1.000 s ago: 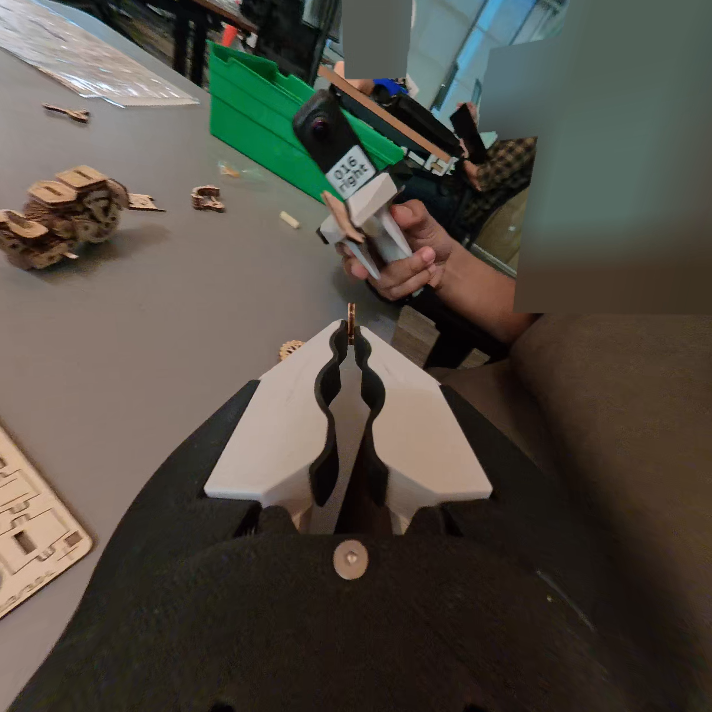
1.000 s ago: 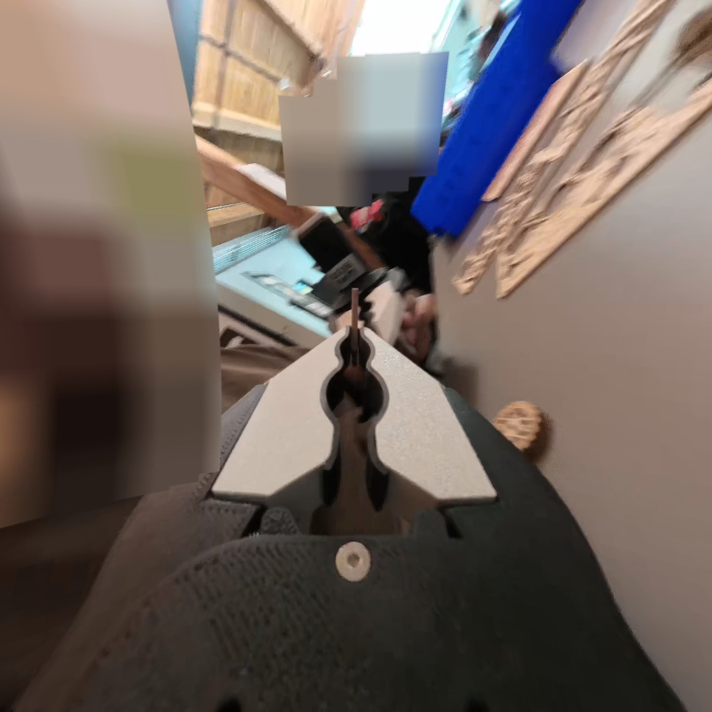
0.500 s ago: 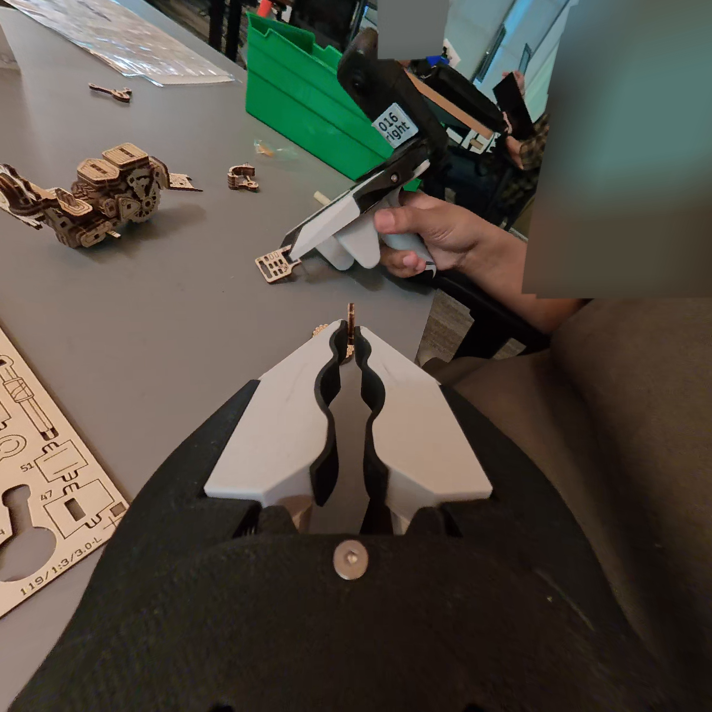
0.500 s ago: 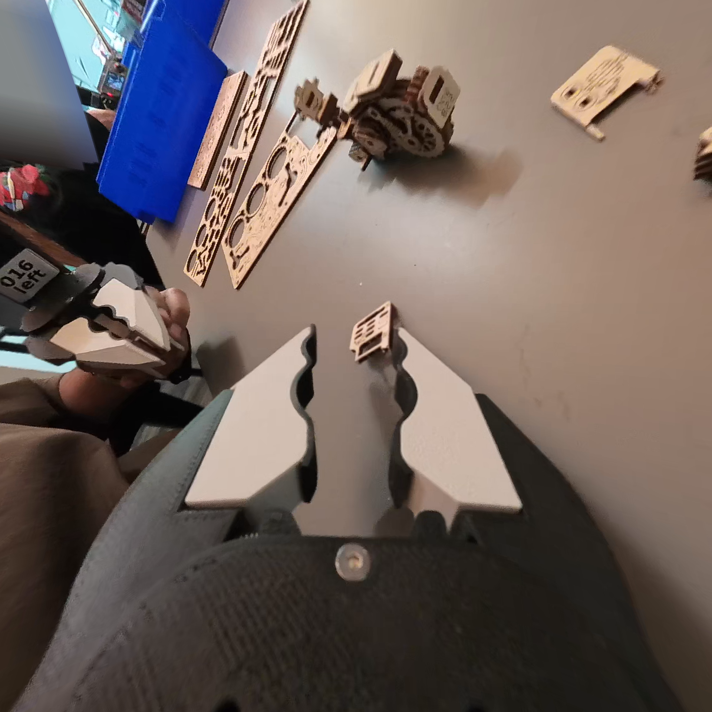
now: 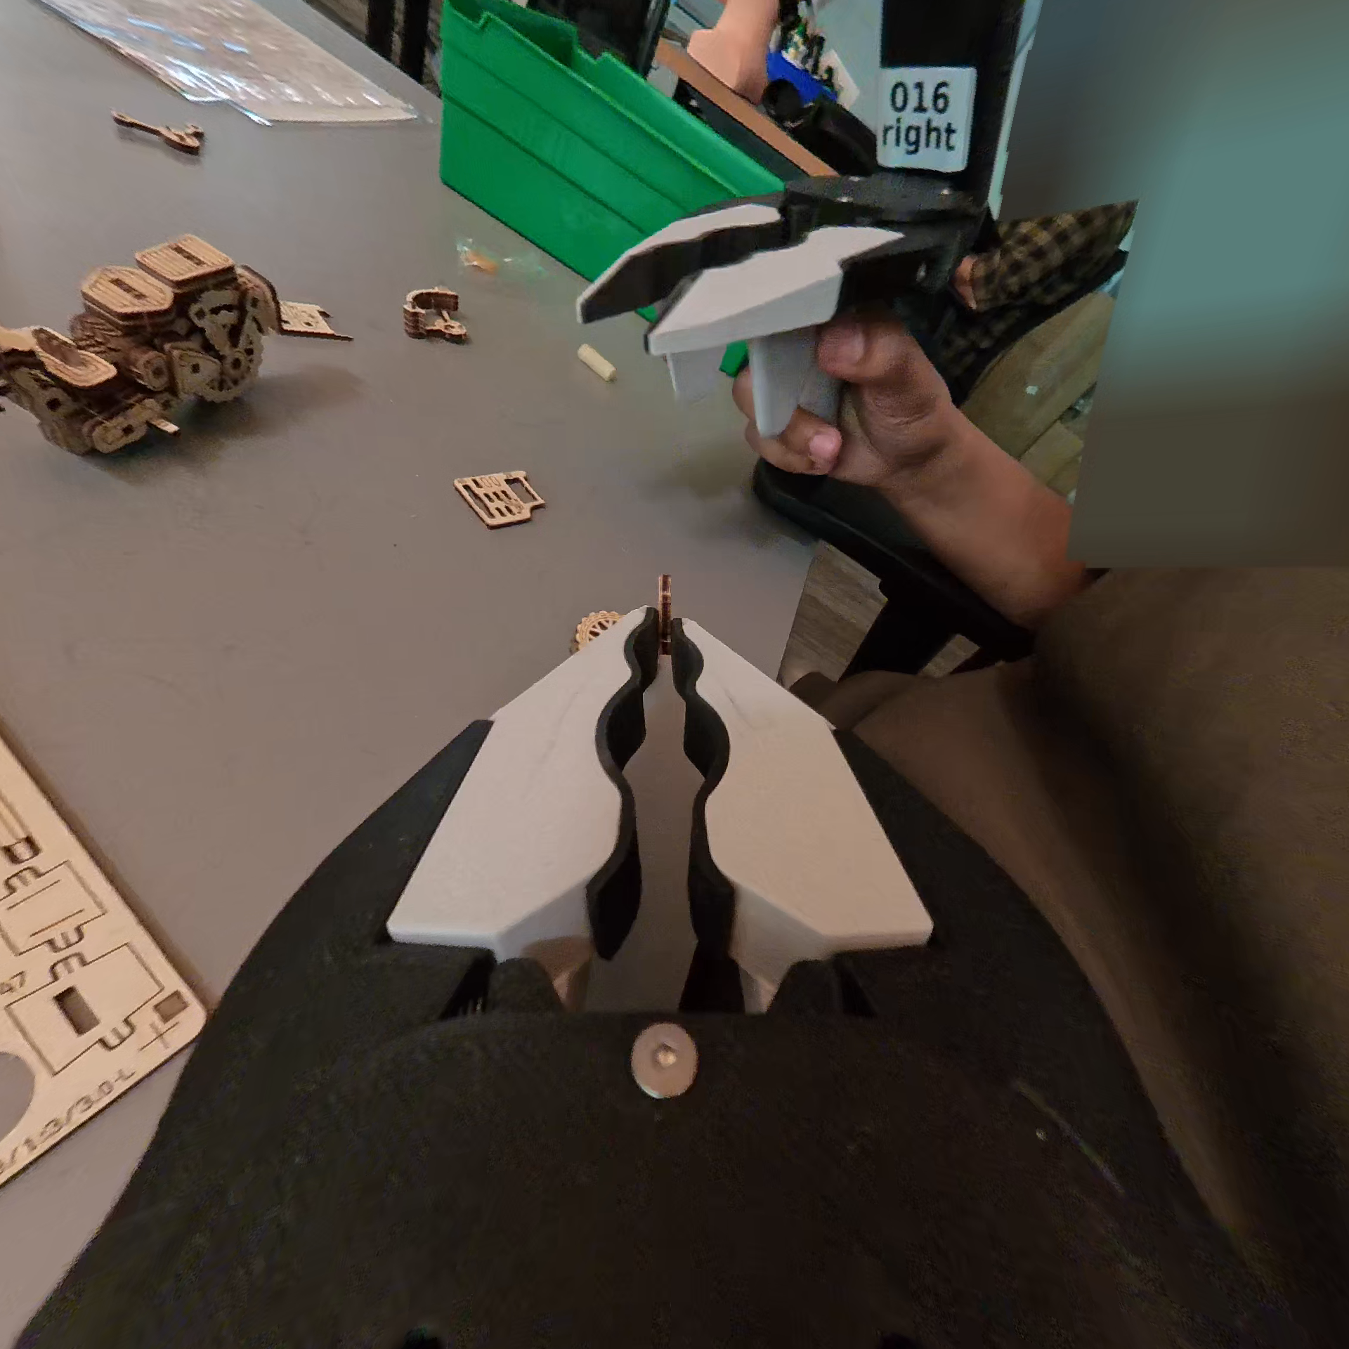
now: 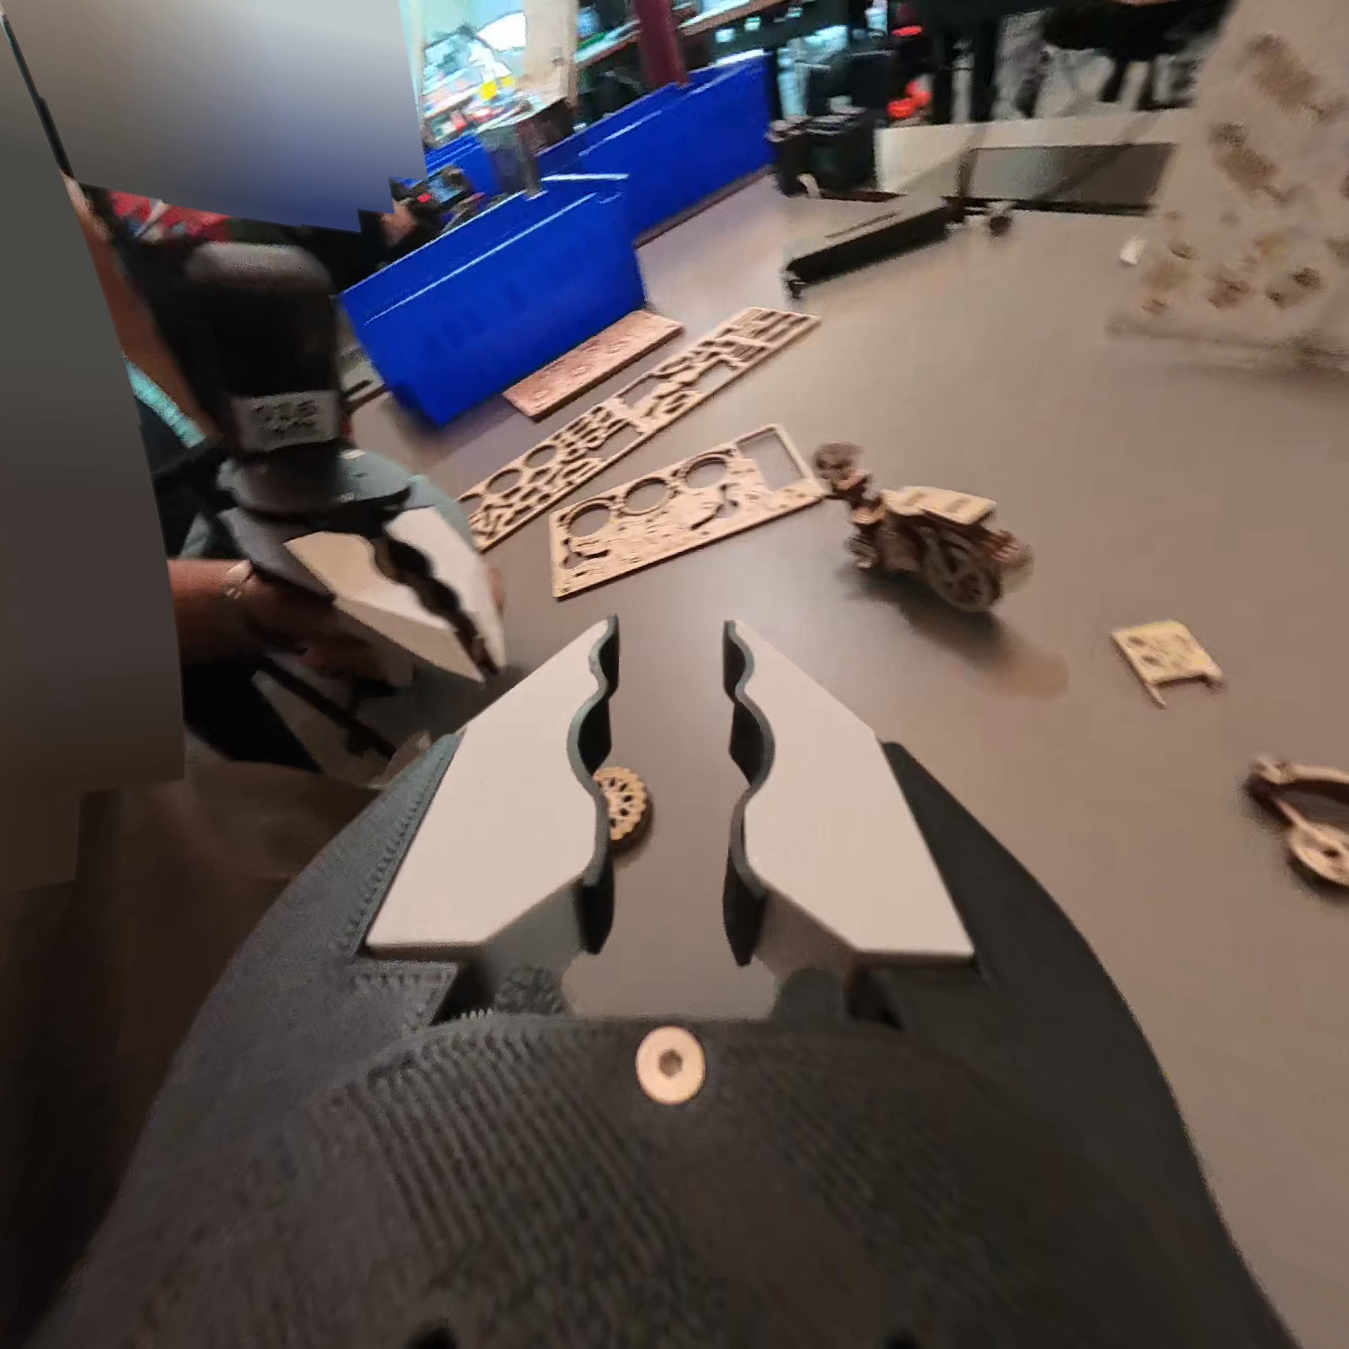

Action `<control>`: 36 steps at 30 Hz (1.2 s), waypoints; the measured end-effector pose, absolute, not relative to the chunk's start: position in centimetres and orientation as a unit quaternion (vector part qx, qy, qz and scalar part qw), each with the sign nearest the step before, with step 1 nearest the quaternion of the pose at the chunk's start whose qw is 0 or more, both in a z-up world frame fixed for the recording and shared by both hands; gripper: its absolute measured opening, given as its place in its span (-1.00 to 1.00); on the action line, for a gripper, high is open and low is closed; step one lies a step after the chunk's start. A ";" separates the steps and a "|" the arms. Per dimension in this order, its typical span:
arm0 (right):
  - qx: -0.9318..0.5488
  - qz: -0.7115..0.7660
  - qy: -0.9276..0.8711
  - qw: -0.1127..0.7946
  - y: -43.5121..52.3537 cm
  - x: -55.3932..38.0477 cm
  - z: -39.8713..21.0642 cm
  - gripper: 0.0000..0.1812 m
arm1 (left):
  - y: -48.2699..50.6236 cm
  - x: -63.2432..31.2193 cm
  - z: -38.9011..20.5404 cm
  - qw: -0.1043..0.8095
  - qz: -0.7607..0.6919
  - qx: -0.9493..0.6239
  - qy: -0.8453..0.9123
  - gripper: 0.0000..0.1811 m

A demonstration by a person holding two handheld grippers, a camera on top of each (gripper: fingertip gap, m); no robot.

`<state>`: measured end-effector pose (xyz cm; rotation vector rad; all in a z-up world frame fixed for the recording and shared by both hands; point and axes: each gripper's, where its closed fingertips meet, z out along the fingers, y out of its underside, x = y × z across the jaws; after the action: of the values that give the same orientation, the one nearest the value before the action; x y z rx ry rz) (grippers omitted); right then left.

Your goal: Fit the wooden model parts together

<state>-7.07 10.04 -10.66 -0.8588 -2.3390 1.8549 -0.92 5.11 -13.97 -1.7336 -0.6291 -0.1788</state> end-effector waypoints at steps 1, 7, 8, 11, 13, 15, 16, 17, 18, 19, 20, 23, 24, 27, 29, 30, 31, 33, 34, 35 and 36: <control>-0.252 0.597 -0.761 0.014 9.4 -6.2 -10.6 -0.73 | 5.4 -0.8 -14.1 0.598 -0.085 -0.750 -0.271 -0.99; -0.162 0.573 -0.804 -0.014 6.7 -2.5 -12.4 -0.95 | 6.4 0.3 -14.8 0.582 -0.119 -0.760 -0.263 -0.99; -0.154 0.571 -0.806 -0.028 6.3 -2.0 -12.6 -0.99 | 6.4 0.5 -15.0 0.578 -0.118 -0.765 -0.260 -0.99; -0.136 0.569 -0.808 -0.077 5.4 -0.3 -13.0 -1.00 | 6.6 1.5 -15.6 0.560 -0.138 -0.779 -0.246 -0.99; -0.134 0.567 -0.807 -0.098 5.0 0.3 -13.1 -0.98 | 6.7 2.4 -16.0 0.548 -0.170 -0.782 -0.243 -0.99; -0.129 0.556 -0.815 -0.102 4.8 0.6 -13.7 -0.95 | 6.6 2.7 -16.1 0.544 -0.176 -0.785 -0.240 -0.99; -0.126 0.549 -0.821 -0.099 4.8 0.7 -14.0 -0.95 | 6.5 2.7 -16.1 0.542 -0.170 -0.788 -0.237 -0.99; -0.122 0.544 -0.824 -0.098 4.8 0.8 -14.2 -0.94 | 6.4 2.7 -16.2 0.541 -0.164 -0.791 -0.234 -0.99; -0.119 0.543 -0.825 -0.102 4.8 0.9 -14.3 -0.94 | 6.4 2.7 -16.3 0.539 -0.159 -0.794 -0.232 -0.99; -0.118 0.544 -0.824 -0.108 4.8 1.1 -14.2 -0.93 | 6.3 2.6 -16.4 0.538 -0.155 -0.795 -0.233 -0.99; -0.117 0.545 -0.822 -0.115 4.8 1.2 -14.1 -0.92 | 6.2 2.5 -16.4 0.537 -0.154 -0.796 -0.233 -0.99; -0.116 0.538 -0.827 -0.116 4.8 1.3 -14.6 -0.91 | 6.2 2.4 -16.3 0.540 -0.153 -0.794 -0.233 -0.99; -0.113 0.534 -0.830 -0.116 4.7 1.3 -14.8 -0.91 | 6.2 2.4 -16.3 0.540 -0.153 -0.794 -0.233 -0.99; -0.107 0.527 -0.835 -0.117 4.5 1.7 -15.1 -0.92 | 6.1 2.4 -16.3 0.538 -0.154 -0.796 -0.231 -0.99; -0.104 0.523 -0.839 -0.111 4.5 1.7 -15.3 -0.97 | 6.1 2.6 -16.5 0.535 -0.156 -0.799 -0.228 -0.98; -0.101 0.522 -0.840 -0.113 4.5 1.8 -15.4 -0.97 | 6.2 2.6 -16.5 0.534 -0.156 -0.800 -0.226 -0.98; -0.101 0.522 -0.839 -0.117 4.5 1.9 -15.3 -0.98 | 6.2 2.6 -16.6 0.533 -0.155 -0.801 -0.226 -0.98; -0.103 0.526 -0.835 -0.127 4.6 2.0 -15.2 -0.99 | 6.2 2.6 -16.5 0.536 -0.155 -0.799 -0.226 -0.97; -0.106 0.529 -0.832 -0.130 4.6 1.9 -15.0 -0.99 | 6.2 2.6 -16.3 0.539 -0.156 -0.796 -0.228 -0.96; -0.108 0.534 -0.828 -0.134 4.6 1.8 -14.8 -0.99 | 6.2 2.4 -16.2 0.543 -0.156 -0.792 -0.233 -0.93; -0.111 0.539 -0.823 -0.137 4.6 1.8 -14.6 -0.99 | 6.1 2.1 -16.1 0.547 -0.154 -0.787 -0.239 -0.87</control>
<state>1.76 4.60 -14.62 -0.3836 -2.8394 1.8604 2.10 6.08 -16.12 -1.8664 -0.5668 -0.3646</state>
